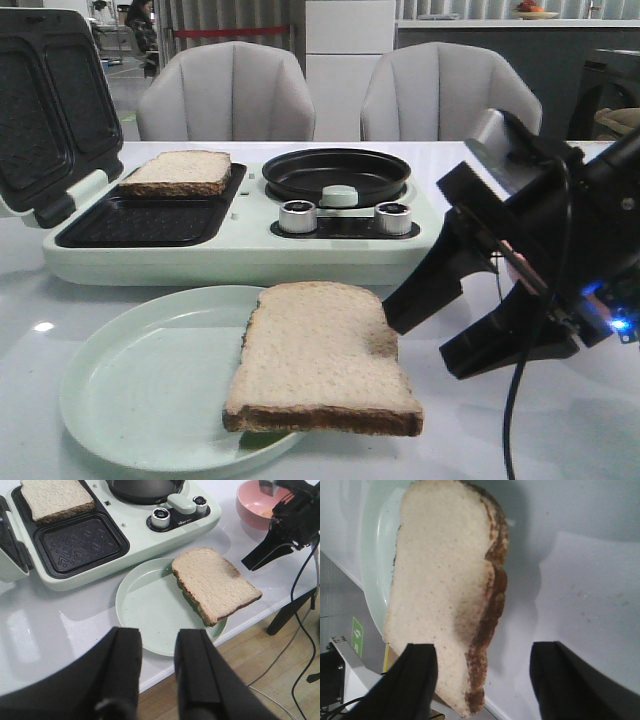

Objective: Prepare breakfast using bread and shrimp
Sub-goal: 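Grasp the remaining bread slice on the plate with the right gripper, then lift the bread with the right gripper toward the sandwich maker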

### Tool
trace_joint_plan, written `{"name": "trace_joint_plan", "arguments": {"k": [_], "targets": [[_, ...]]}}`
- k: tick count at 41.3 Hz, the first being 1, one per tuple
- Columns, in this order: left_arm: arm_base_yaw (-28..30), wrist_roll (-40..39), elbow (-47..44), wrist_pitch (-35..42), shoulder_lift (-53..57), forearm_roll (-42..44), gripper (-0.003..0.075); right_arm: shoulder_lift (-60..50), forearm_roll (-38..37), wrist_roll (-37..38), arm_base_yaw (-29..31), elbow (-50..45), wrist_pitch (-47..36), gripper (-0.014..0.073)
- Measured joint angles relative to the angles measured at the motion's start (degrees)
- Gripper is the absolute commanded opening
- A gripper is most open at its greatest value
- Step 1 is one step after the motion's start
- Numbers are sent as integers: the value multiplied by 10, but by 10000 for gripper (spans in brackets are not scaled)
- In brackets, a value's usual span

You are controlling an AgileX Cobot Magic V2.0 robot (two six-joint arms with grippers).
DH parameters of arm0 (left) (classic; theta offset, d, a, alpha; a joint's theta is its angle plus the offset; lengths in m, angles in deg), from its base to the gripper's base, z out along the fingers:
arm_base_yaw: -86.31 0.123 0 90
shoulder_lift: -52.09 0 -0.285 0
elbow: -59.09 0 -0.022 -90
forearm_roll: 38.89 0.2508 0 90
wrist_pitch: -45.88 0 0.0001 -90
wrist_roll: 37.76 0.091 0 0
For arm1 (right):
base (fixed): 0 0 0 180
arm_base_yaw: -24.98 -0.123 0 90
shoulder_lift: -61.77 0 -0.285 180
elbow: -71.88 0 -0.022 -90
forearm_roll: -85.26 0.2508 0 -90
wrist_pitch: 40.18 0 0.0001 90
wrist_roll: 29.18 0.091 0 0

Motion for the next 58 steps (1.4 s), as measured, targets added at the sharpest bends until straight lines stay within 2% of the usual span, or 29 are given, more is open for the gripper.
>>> {"name": "trace_joint_plan", "arguments": {"k": [10, 23, 25, 32, 37, 43, 58], "targets": [[0, 0, 0, 0, 0, 0, 260, 34, 57, -31, -33, 1, -18, 502], [0, 0, 0, 0, 0, 0, 260, 53, 133, -78, -35, 2, -22, 496], [0, 0, 0, 0, 0, 0, 260, 55, 135, -80, -35, 2, -21, 469], [0, 0, 0, 0, 0, 0, 260, 56, 136, -83, -35, 2, -23, 255], [0, 0, 0, 0, 0, 0, 260, 56, 139, -84, -35, 2, -21, 162], [0, 0, 0, 0, 0, 0, 260, 56, 140, -84, -35, 2, -20, 124], [0, 0, 0, 0, 0, 0, 260, 31, 140, -84, -35, 2, -15, 124]]}}
